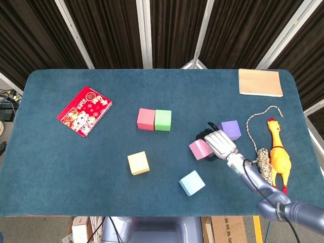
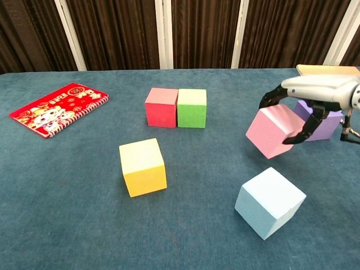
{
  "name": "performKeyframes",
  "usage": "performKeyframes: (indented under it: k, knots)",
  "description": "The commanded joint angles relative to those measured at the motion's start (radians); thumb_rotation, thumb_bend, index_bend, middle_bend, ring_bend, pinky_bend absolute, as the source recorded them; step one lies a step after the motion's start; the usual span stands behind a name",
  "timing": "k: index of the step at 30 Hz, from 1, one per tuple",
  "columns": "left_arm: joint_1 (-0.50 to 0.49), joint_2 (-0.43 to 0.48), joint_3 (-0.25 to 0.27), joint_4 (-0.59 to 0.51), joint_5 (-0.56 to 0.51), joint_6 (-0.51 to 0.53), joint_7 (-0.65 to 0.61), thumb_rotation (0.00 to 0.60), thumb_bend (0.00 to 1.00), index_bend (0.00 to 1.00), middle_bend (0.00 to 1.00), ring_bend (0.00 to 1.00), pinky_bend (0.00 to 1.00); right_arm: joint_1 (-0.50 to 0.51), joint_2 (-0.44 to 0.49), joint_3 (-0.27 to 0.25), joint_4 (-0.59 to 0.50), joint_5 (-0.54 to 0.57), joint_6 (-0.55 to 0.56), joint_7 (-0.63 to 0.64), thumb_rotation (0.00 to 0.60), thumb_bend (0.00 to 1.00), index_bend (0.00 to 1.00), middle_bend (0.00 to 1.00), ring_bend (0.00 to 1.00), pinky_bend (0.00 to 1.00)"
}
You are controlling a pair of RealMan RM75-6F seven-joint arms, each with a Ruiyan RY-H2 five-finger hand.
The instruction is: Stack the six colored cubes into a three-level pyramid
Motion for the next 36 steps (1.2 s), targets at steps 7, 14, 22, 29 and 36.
performKeyframes:
  k: [7, 14, 22, 29, 36]
  knots:
    - [0.001, -0.027, -0.011, 0.019, 0.000, 0.055, 0.085, 0.600, 0.32, 0.15, 0.12, 0.01, 0.00, 0.182, 0.027, 0.078, -0.048, 0.454, -0.110, -0.419, 0.600, 0.69, 0.52, 0.51, 0.28, 0.00]
    - [0.003, -0.024, -0.015, 0.021, -0.007, 0.045, 0.081, 0.600, 0.32, 0.15, 0.12, 0.01, 0.00, 0.385, -0.048, 0.036, 0.010, 0.978, -0.077, -0.678, 0.600, 0.69, 0.54, 0.51, 0.28, 0.00]
    - [0.006, -0.022, -0.022, 0.030, -0.016, 0.041, 0.078, 0.600, 0.32, 0.14, 0.12, 0.01, 0.00, 0.577, -0.180, 0.077, 0.158, 1.477, 0.007, -0.826, 0.600, 0.77, 0.55, 0.52, 0.32, 0.00]
    - [0.008, -0.020, -0.024, 0.037, -0.017, 0.034, 0.070, 0.600, 0.32, 0.15, 0.12, 0.01, 0.00, 0.623, -0.291, 0.149, 0.317, 1.604, 0.083, -0.853, 0.600, 0.80, 0.55, 0.52, 0.33, 0.00]
    - [0.010, -0.020, -0.028, 0.041, -0.020, 0.033, 0.068, 0.600, 0.32, 0.15, 0.12, 0.01, 0.00, 0.628, -0.369, 0.202, 0.426, 1.603, 0.121, -0.891, 0.600, 0.80, 0.55, 0.52, 0.33, 0.00]
